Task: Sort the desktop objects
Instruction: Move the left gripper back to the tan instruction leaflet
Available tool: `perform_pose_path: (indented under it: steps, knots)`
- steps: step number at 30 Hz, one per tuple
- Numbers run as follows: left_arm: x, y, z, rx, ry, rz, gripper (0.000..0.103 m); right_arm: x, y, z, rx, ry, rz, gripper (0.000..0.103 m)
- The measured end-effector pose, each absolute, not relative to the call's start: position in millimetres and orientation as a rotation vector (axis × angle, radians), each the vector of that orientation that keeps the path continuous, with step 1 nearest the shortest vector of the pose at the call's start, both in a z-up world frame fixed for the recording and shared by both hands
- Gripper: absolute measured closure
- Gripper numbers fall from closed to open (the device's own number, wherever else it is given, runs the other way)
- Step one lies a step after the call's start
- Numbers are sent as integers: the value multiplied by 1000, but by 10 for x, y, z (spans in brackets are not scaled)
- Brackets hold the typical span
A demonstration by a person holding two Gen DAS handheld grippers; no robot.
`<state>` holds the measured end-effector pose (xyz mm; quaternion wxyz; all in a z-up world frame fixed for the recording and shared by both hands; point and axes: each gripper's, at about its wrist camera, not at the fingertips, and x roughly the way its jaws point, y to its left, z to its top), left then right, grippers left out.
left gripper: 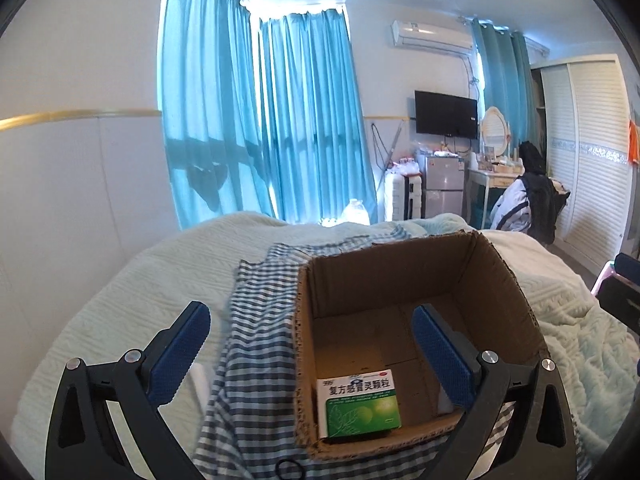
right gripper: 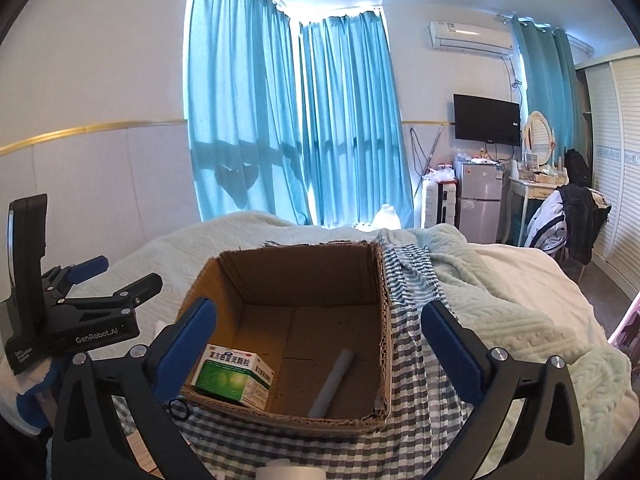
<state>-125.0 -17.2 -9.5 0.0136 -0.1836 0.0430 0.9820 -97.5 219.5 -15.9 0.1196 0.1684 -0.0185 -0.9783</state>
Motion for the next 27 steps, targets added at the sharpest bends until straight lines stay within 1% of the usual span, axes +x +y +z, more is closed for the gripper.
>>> perform_pose_path:
  steps: [6,11,16,23,27]
  knots:
    - [-1025,-223,-45,-569,127,3068,0,-754,2148,-108,486,-17,-2865,0]
    - [-862,-283,-24,-560,116,3091,0,-580,2117,-68,477,-46,-2873,0]
    - [-705,-344,-20,-556,106,3112,0,-411,1948,-86,444,59,-2894,0]
    - [-628,-456,8,-586,24,3095,0,-208,1836,-156,419,101,-2882,0]
    - [-591,-514,-33,-584,9,3091,0,-118,1816,-196,417,104,-2868,0]
